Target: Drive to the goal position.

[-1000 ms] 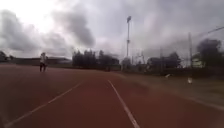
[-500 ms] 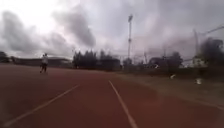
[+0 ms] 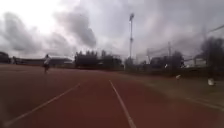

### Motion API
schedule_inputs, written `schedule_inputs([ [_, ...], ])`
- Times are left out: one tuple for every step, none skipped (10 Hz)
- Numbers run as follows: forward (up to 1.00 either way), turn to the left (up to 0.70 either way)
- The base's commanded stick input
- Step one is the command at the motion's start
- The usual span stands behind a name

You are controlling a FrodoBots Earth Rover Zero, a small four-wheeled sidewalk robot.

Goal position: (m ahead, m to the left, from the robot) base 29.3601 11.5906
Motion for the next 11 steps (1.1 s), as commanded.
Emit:
schedule_inputs([
  [0.85,0.0],
  [0.85,0.0],
  [0.85,0.0],
  [0.85,0.0],
  [0.85,0.0],
  [0.85,0.0],
  [0.85,0.0],
  [0.85,0.0],
  [0.85,0.0],
  [0.85,0.0],
  [0.85,0.0],
])
